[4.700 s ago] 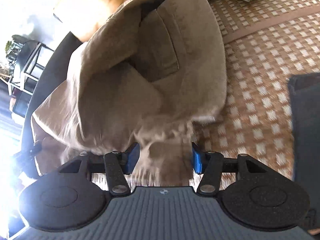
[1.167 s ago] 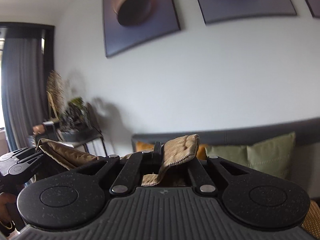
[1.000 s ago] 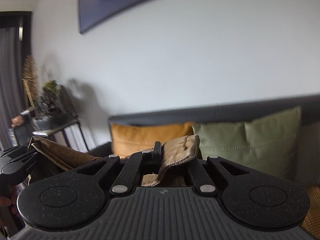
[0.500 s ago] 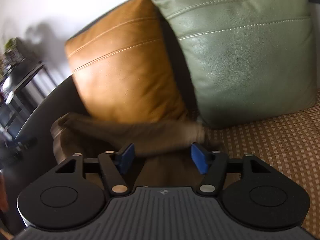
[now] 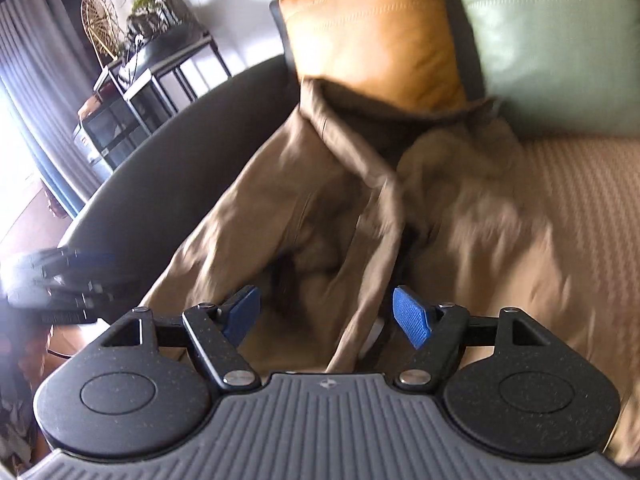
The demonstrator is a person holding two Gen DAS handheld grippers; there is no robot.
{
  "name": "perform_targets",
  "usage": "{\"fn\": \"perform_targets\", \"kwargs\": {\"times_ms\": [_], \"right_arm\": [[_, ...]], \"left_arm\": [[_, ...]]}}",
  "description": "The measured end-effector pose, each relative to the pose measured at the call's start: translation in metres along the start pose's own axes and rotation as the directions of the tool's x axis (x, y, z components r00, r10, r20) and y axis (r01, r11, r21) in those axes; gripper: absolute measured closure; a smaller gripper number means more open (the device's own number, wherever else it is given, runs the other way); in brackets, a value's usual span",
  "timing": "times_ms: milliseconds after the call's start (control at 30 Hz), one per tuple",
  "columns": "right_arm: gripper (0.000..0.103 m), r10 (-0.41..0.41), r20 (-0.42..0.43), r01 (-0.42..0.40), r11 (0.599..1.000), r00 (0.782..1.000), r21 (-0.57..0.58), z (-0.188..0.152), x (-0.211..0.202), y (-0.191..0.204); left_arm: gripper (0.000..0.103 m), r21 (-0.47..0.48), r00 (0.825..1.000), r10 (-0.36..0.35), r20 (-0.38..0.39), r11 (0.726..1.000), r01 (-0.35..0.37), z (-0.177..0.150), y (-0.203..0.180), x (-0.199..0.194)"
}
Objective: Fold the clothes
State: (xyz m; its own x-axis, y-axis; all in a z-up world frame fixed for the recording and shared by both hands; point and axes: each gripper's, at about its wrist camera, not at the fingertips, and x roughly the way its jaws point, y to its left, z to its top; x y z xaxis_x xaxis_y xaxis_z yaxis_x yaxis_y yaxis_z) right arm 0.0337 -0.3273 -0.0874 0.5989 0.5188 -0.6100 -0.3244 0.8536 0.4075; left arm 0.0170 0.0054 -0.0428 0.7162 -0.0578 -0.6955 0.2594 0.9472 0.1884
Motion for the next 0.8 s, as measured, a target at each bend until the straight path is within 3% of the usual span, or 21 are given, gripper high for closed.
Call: {"fn": "perform_targets", "kwargs": {"times_ms": [167, 233, 300, 333, 367, 467, 567, 633, 800], "right_arm": [[0.025, -0.009, -0.025, 0.009, 1.000, 1.000, -0.020, -0.023, 0.000, 0.014], [0.025, -0.010, -0.034, 0.010, 1.000, 0.999, -0.009, -0.023, 0.004, 0.012], [0.025, -0.012, -0.039, 0.012, 1.000, 0.999, -0.002, -0.025, 0.005, 0.013], [0.025, -0.014, -0.042, 0.014, 1.000, 0.999, 0.001, -0.026, 0.006, 0.013], [0.025, -0.015, -0.045, 0.015, 1.000, 0.999, 0.004, -0.027, 0.006, 0.013], [0.025, -0.017, -0.053, 0.018, 1.000, 0.998, 0.015, -0.030, 0.008, 0.014], [0.025, -0.012, -0.063, 0.013, 1.000, 0.998, 0.024, -0.031, 0.009, 0.012], [0.025, -0.013, -0.074, 0.014, 1.000, 0.997, 0.018, -0.032, 0.012, 0.012], [0.025, 0.001, -0.086, 0.002, 1.000, 0.996, 0.030, -0.032, 0.020, 0.013]], "left_arm": [[0.015, -0.094, 0.998, -0.026, -0.053, 0.995, 0.021, -0.018, 0.006, 0.010], [0.019, -0.147, 0.996, -0.050, -0.076, 0.988, 0.038, -0.021, 0.010, 0.017], [0.036, -0.180, 0.990, -0.101, -0.096, 0.980, 0.083, -0.023, 0.012, 0.023], [0.059, -0.192, 0.988, -0.117, -0.104, 0.977, 0.096, -0.023, 0.012, 0.025], [0.077, -0.201, 0.987, -0.118, -0.109, 0.975, 0.094, -0.023, 0.012, 0.025], [0.080, -0.300, 0.985, -0.150, -0.084, 0.947, 0.118, -0.019, 0.030, 0.016], [0.082, -0.439, 0.987, -0.163, 0.003, 0.886, 0.147, -0.007, 0.062, -0.004], [0.082, -0.476, 0.989, -0.136, 0.054, 0.867, 0.146, 0.007, 0.081, -0.017], [0.084, -0.523, 0.993, -0.022, 0.119, 0.848, 0.082, 0.048, 0.120, -0.025]]}}
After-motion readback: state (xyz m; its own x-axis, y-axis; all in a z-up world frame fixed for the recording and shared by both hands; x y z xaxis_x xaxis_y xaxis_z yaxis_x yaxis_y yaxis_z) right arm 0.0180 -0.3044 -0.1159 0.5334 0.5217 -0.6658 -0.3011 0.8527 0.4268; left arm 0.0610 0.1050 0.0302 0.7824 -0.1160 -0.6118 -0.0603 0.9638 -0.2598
